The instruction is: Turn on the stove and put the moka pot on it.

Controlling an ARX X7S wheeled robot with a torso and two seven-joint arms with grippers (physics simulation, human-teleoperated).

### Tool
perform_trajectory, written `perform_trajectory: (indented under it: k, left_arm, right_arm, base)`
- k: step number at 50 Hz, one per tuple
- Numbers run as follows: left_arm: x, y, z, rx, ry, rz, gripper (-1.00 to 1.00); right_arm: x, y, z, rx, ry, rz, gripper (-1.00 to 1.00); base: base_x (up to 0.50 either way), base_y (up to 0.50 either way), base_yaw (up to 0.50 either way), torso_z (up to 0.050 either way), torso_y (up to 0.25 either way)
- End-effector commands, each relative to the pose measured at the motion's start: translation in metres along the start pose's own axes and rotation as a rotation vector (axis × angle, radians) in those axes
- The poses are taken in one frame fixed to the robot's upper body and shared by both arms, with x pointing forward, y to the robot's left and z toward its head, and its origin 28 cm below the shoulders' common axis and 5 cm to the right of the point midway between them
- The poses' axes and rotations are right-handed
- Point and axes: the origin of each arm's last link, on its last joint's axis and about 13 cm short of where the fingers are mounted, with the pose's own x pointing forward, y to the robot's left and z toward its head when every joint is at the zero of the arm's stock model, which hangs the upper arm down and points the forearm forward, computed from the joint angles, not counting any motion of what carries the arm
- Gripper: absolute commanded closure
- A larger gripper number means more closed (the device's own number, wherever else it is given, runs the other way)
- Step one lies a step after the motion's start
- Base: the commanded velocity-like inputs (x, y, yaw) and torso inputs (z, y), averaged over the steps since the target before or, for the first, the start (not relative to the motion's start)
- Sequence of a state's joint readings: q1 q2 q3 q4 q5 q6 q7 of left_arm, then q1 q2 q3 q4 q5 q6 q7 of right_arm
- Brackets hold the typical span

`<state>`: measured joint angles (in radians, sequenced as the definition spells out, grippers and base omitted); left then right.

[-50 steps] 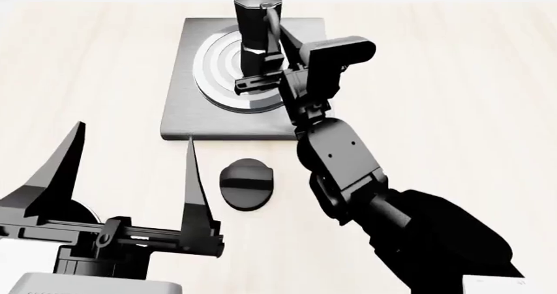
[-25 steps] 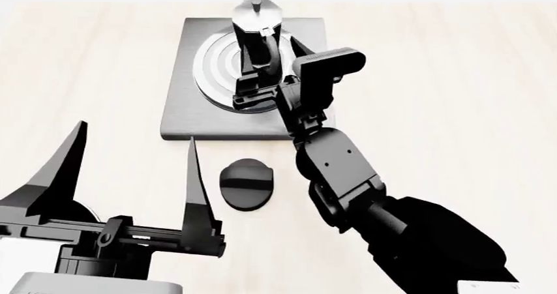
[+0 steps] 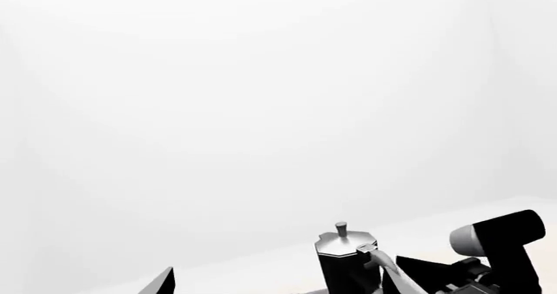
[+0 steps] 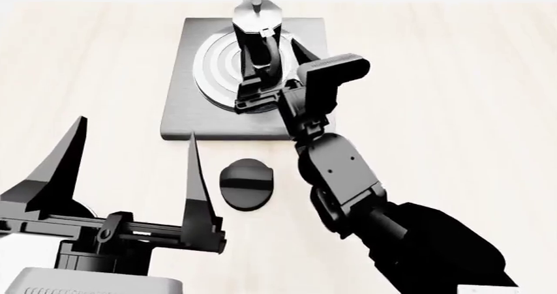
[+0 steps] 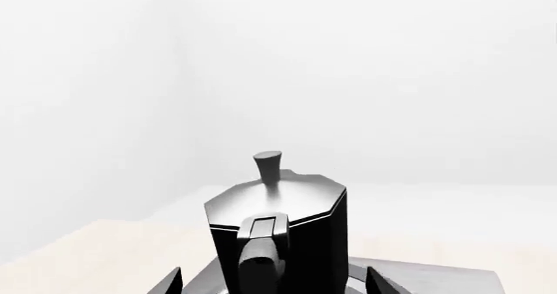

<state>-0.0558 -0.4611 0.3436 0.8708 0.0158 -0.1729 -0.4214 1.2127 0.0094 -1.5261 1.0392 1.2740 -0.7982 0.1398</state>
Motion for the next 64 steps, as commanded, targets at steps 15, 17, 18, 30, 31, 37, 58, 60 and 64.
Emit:
perform_trajectory:
  k: [15,17,18,30,31,37,58,60,64]
  left_arm:
    - [0.069,0.048,0.063,0.190,-0.210,0.062,-1.00]
    - [0.078,0.051,0.080,0.219,-0.257,0.057,-1.00]
    - [0.082,0.052,0.087,0.239,-0.274,0.053,-1.00]
    - [0.109,0.066,0.148,0.336,-0.431,0.024,-1.00]
    - [0.109,0.067,0.150,0.335,-0.440,0.022,-1.00]
    - [0.105,0.072,0.159,0.333,-0.454,0.036,-1.00]
    - [0.096,0.077,0.153,0.332,-0.434,0.059,-1.00]
    - [0.095,0.078,0.153,0.332,-0.431,0.061,-1.00]
    - [0.092,0.080,0.155,0.333,-0.430,0.067,-1.00]
  right_arm:
    - [-0.028,0.013,0.126,0.048,-0.358,0.097,-1.00]
    - [-0.033,0.013,0.148,0.056,-0.407,0.094,-1.00]
    - [-0.034,0.012,0.157,0.046,-0.418,0.071,-1.00]
    - [-0.046,-0.007,0.261,-0.085,-0.592,-0.143,-1.00]
    - [-0.049,-0.011,0.267,-0.095,-0.598,-0.175,-1.00]
    - [-0.064,-0.027,0.286,-0.147,-0.630,-0.267,-1.00]
    - [-0.121,-0.041,0.308,-0.297,-0.649,-0.387,-1.00]
    - [-0.126,-0.043,0.306,-0.315,-0.644,-0.397,-1.00]
    - [-0.133,-0.046,0.304,-0.317,-0.633,-0.412,-1.00]
  base:
    - [0.00,0.00,0.00,0.000,0.000]
    - [0.00,0.00,0.00,0.000,0.000]
    - [0.00,0.00,0.00,0.000,0.000]
    - [0.00,0.00,0.00,0.000,0.000]
    - [0.00,0.00,0.00,0.000,0.000]
    - [0.00,0.00,0.00,0.000,0.000]
    - [0.00,0.00,0.00,0.000,0.000]
    - [0.00,0.00,0.00,0.000,0.000]
    - [0.00,0.00,0.00,0.000,0.000]
